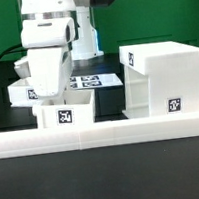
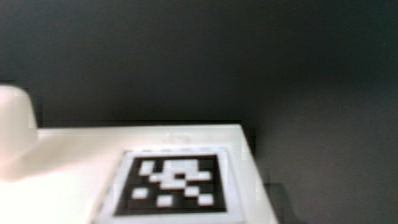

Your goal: Assemble drawer

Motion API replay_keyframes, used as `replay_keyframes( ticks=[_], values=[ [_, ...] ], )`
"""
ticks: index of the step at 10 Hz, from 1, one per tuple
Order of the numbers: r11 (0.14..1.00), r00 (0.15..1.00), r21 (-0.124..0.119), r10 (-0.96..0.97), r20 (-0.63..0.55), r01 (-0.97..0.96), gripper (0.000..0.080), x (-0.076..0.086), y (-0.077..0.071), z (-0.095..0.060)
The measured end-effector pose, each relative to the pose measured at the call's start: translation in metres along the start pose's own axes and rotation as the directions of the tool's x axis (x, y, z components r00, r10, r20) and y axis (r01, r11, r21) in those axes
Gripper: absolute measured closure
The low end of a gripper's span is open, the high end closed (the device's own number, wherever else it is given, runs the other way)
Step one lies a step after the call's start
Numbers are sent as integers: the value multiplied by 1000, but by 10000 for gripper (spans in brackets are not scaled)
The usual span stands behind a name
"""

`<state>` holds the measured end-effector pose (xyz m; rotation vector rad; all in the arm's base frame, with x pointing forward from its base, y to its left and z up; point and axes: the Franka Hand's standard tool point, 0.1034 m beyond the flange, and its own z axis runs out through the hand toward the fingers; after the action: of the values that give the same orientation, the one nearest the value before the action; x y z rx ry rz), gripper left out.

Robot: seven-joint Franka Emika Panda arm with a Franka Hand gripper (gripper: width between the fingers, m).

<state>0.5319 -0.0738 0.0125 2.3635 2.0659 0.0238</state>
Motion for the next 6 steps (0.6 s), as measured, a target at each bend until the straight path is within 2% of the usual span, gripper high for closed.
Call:
replay_keyframes(
  ticks=[4,5,6],
  values=[
    [996,996,-4,-86,7,86,758,43,2,1],
    [995,995,-16,-95,7,95,758,48,4,0],
    [996,996,-14,-93,7,93,758,47,3,1]
  ],
)
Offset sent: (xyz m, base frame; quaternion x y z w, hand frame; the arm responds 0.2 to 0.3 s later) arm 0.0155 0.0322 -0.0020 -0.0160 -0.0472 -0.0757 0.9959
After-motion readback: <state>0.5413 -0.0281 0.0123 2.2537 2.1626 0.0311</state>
